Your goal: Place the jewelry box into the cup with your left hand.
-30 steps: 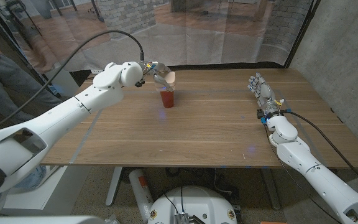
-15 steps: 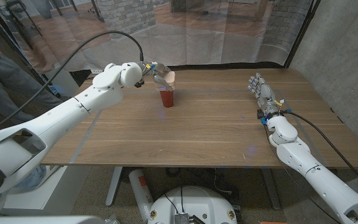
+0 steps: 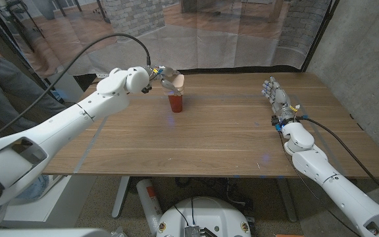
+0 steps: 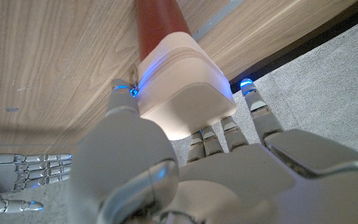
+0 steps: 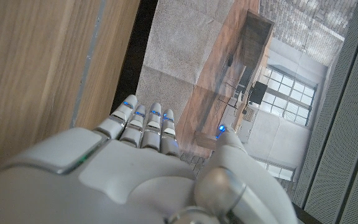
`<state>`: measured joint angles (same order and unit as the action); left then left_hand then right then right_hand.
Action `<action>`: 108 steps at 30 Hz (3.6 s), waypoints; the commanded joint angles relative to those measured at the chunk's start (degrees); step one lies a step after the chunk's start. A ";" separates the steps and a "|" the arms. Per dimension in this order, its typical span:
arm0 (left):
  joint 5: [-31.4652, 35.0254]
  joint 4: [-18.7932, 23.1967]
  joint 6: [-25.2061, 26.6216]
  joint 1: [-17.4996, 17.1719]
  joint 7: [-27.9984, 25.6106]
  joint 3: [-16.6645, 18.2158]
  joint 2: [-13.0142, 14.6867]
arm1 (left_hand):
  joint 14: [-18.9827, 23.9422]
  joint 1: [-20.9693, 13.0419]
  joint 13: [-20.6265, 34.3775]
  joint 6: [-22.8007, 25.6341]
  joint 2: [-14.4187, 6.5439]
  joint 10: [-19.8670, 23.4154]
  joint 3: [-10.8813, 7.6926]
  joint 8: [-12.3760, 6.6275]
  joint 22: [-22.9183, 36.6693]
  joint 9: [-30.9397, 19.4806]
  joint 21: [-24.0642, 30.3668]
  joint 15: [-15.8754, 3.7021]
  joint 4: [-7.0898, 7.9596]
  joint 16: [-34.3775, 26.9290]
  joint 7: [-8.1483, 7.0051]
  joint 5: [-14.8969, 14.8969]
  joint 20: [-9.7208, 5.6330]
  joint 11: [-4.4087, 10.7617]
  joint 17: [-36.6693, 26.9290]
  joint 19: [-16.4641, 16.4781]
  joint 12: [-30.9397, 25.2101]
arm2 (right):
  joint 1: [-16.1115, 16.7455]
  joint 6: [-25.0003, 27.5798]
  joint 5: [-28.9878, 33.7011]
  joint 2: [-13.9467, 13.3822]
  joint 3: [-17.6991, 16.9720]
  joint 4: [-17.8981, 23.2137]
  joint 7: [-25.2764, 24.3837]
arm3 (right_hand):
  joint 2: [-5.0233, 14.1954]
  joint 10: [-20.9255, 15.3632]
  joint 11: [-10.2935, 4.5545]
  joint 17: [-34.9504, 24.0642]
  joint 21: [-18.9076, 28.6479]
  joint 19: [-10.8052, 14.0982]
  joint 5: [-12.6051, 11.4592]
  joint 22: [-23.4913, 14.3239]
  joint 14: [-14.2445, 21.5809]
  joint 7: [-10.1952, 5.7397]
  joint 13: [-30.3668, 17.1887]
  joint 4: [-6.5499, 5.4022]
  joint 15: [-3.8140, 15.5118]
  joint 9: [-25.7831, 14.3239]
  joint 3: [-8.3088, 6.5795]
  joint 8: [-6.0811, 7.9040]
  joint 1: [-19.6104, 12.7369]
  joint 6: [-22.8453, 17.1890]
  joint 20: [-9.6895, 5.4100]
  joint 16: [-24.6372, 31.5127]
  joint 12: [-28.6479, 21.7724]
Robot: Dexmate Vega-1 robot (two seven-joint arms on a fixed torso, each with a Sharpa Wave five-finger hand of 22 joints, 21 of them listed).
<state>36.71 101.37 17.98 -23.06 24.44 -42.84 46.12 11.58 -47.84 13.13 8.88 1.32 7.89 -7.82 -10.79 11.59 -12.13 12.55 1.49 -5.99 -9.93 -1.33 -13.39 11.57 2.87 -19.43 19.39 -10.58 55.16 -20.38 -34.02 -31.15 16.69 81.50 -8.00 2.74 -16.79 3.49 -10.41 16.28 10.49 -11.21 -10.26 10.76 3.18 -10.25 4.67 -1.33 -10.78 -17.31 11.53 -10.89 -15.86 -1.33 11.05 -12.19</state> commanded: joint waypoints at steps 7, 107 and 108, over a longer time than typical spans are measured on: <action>-0.75 -0.50 -0.56 -0.07 -0.78 0.19 -0.16 | -3.02 -1.00 -0.23 -2.36 -1.86 -2.89 -1.96 0.12 -0.12 0.01 -0.83 0.91 3.03 -0.01 0.43 -0.57 0.74 -1.35 1.14 -2.42 0.03 | -0.20 0.20 0.08 -0.11 -0.03 -0.12 -0.13 | 0.40 -0.44 -0.17 -0.12 -0.23 0.48 -0.01 -0.27 0.53 -0.07 -0.25 0.27 0.18 -0.20 -0.24 -0.20 -0.20 -0.31 -0.15 -0.16 0.10; -3.39 -4.91 0.03 3.96 -0.22 -2.60 -2.55 | -12.95 10.42 -1.51 -13.07 1.82 -12.35 5.11 0.24 -0.84 0.60 -1.83 4.57 8.43 -0.35 0.64 -2.40 0.92 -5.44 6.76 -10.70 -0.28 | 0.55 -0.36 0.08 0.22 -0.53 -0.50 -1.14 | 0.47 -0.60 -0.37 -0.12 -1.58 0.84 -0.01 -0.34 0.63 -0.50 -0.26 0.47 0.14 -0.20 0.01 -0.27 -0.05 -0.23 0.22 -0.28 0.14; -3.35 -4.78 0.15 3.89 -0.24 -2.55 -2.50 | -13.00 10.50 -1.52 -13.07 1.86 -12.41 5.17 0.22 -0.84 0.61 -1.83 4.55 8.46 -0.36 0.66 -2.42 0.92 -5.40 6.79 -10.76 -0.28 | 0.53 -0.40 0.08 0.24 -0.52 -0.52 -1.12 | 0.47 -0.61 -0.38 -0.12 -1.60 0.83 -0.01 -0.34 0.62 -0.50 -0.26 0.48 0.15 -0.20 0.01 -0.27 -0.05 -0.22 0.25 -0.29 0.14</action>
<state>32.96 96.19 17.78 -19.30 23.86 -45.07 43.65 -0.93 -37.94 11.44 -3.81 3.22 -4.06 -2.94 -10.58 10.66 -11.45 10.80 5.85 2.29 -10.17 -0.73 -15.58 12.19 -2.57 -12.50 9.15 -10.81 55.80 -20.33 -33.89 -31.09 16.20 81.34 -9.38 2.73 -17.20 3.08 -10.41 14.82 10.80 -11.20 -10.25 11.07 3.18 -10.25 4.91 -1.02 -10.78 -17.07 11.53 -10.89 -15.86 -1.02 10.80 -12.19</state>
